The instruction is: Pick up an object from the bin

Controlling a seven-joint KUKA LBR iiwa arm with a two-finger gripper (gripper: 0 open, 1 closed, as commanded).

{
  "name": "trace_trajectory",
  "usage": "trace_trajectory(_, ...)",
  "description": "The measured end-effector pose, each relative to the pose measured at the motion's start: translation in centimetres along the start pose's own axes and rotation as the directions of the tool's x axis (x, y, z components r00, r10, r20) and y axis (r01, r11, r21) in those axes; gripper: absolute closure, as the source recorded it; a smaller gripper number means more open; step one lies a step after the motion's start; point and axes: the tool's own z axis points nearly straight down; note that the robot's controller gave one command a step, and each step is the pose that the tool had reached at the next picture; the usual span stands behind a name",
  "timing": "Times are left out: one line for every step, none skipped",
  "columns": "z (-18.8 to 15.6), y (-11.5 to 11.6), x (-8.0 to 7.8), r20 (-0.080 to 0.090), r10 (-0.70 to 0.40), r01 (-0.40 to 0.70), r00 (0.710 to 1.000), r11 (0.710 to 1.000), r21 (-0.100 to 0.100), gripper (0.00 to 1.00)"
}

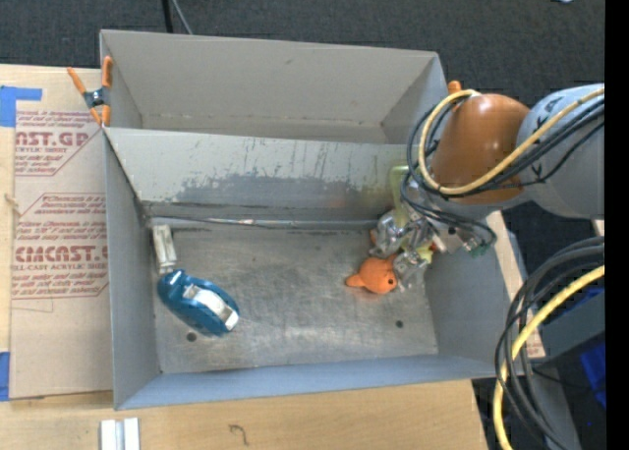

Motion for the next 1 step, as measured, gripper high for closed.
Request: trace_trajectory(0.0, 0.0, 0.0, 0.0, 0.0, 0.0, 1.0, 1.0, 0.0, 1.0)
